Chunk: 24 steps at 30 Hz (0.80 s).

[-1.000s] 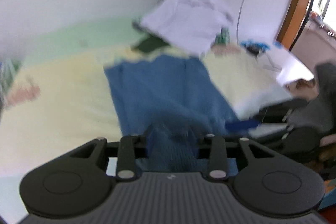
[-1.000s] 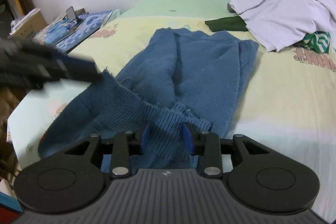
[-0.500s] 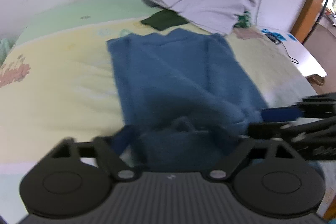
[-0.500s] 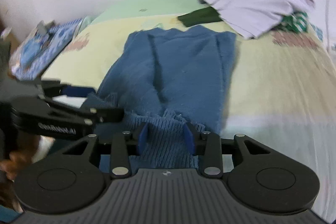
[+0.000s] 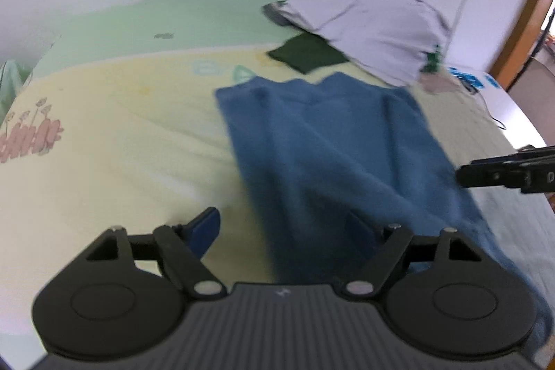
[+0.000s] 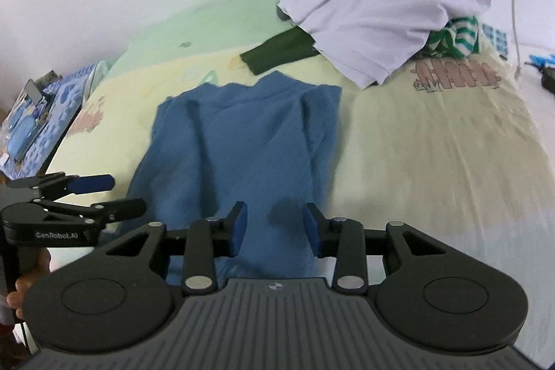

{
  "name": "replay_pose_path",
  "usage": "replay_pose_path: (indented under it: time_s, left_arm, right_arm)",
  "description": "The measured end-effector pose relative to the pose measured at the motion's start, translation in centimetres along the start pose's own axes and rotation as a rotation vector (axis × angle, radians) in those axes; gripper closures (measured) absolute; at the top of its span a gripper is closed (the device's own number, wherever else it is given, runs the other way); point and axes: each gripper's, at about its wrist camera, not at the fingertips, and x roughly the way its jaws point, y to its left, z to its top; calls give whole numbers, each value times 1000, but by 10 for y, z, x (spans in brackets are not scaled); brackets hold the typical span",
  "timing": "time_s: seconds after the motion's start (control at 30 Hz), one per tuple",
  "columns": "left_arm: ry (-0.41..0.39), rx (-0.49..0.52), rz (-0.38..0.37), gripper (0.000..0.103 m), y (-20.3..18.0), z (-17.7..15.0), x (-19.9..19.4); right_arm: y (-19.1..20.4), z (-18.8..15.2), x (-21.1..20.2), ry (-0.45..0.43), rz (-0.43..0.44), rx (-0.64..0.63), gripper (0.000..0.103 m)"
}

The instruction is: Fold clothes

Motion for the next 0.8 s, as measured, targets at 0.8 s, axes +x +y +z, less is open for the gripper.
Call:
replay_pose_path:
  time_s: [0.8]
  left_arm:
    - [62,21,22,6,-15,28,47]
  right_arm:
    - [-28,23,26,10,90,56,62]
